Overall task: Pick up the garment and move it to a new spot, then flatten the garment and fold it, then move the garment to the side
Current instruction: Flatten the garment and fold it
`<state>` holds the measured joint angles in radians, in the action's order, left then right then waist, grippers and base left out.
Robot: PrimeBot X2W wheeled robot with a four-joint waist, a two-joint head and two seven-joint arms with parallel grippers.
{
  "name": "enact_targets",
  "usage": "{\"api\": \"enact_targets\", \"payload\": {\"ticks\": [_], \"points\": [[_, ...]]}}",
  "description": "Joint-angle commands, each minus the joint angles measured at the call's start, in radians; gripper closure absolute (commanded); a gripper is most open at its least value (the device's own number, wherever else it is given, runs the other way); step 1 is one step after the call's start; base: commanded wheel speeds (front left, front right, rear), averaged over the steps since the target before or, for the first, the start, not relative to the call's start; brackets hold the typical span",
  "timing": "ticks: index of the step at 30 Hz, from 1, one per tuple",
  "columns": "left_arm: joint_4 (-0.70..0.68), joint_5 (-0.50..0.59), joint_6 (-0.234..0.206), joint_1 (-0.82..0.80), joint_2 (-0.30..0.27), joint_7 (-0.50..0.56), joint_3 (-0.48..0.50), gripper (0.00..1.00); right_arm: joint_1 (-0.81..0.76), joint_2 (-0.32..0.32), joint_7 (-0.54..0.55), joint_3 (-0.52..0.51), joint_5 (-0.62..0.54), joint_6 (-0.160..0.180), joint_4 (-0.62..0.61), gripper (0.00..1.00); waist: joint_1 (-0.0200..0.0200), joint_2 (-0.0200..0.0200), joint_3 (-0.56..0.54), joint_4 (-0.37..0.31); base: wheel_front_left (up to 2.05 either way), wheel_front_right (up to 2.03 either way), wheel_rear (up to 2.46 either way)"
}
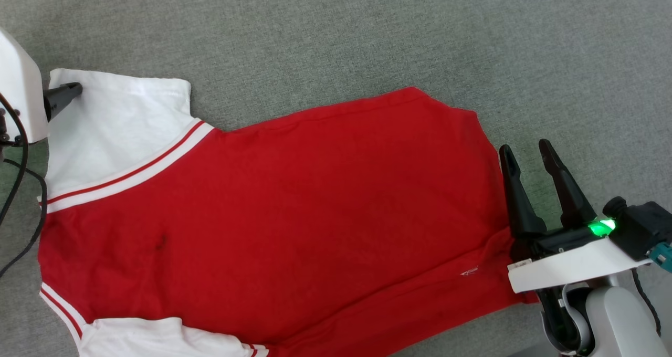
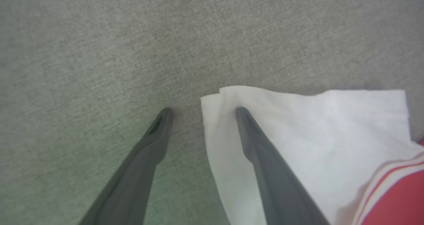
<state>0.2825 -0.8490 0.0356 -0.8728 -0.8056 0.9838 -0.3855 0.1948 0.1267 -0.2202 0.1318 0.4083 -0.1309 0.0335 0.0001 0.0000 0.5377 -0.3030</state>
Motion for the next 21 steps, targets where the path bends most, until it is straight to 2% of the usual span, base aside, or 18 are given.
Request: {"api": "enact_targets", "payload": {"ticks": [1,2,3,8,14,20,21], "points": [[0.009,-0.015,-0.005,0.028,0.019,0.025,-0.023,0.64,0.017,0.000,-0.009,0.001,0.009,0.000,0.005,0.00,-0.0001,0.0000,0.000,0.000,0.00,0.00,0.00],[0.010,-0.022,-0.007,0.033,0.025,0.025,-0.021,0.77,0.016,0.001,-0.010,0.001,0.008,0.000,0.008,0.00,-0.0001,0.0000,-0.001,0.001,0.00,0.00,0.00],[0.008,-0.024,-0.008,0.039,0.029,0.018,-0.019,1.00,0.016,0.003,-0.008,0.001,0.006,0.000,0.011,0.00,-0.0001,0.0000,-0.003,0.002,0.00,0.00,0.00],[-0.006,-0.025,0.000,0.054,0.037,-0.057,0.004,1.00,0.019,0.023,-0.003,-0.012,-0.001,0.000,0.005,0.00,-0.0001,0.0000,-0.035,0.026,0.00,0.00,0.00],[-0.043,-0.021,0.034,0.078,0.061,-0.180,0.020,1.00,-0.006,0.064,0.051,-0.035,-0.017,0.000,-0.010,0.00,-0.0001,0.0000,-0.103,0.080,0.00,0.00,0.00],[-0.128,-0.025,0.057,0.122,0.081,-0.277,0.023,1.00,-0.009,0.157,0.217,-0.040,-0.019,0.000,-0.045,0.00,-0.0001,0.0000,-0.167,0.146,0.00,0.00,0.00],[-0.170,-0.028,0.061,0.141,0.083,-0.297,0.020,1.00,-0.002,0.196,0.293,-0.038,-0.009,0.000,-0.063,0.00,-0.0001,0.0000,-0.180,0.169,0.00,0.00,0.00]]}}
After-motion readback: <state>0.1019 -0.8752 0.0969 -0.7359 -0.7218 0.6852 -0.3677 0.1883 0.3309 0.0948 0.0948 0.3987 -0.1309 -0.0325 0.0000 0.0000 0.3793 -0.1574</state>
